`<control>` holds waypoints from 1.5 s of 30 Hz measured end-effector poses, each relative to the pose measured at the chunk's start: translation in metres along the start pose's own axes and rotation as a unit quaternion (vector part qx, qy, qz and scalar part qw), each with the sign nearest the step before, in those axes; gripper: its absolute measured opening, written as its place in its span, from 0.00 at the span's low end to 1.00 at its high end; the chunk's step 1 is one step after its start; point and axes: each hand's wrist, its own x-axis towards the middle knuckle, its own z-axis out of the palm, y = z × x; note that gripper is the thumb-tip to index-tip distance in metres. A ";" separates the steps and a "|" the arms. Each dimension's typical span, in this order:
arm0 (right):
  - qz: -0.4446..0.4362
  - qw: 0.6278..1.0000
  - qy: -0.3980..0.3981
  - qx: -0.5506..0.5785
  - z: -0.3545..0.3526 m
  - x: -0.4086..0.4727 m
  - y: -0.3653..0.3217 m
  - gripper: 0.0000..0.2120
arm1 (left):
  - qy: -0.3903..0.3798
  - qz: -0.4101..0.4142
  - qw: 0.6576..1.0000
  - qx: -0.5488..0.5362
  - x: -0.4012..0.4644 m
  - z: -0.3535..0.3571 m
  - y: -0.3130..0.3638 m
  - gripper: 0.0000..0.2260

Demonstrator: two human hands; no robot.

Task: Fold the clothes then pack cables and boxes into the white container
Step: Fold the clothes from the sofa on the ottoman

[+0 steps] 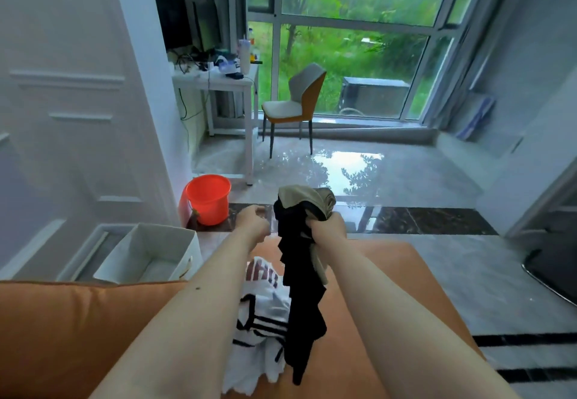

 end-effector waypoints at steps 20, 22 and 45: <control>-0.103 0.979 0.178 0.000 -0.140 0.074 -0.134 0.13 | 0.038 0.347 0.936 0.044 0.017 0.079 0.207 0.11; -0.106 0.971 0.204 -0.066 -0.160 0.074 -0.138 0.12 | 0.094 0.348 0.930 0.075 0.017 0.084 0.222 0.12; -0.019 0.993 -0.110 -0.039 -0.203 0.095 -0.075 0.33 | 0.075 0.310 0.948 -0.013 0.023 0.148 0.246 0.14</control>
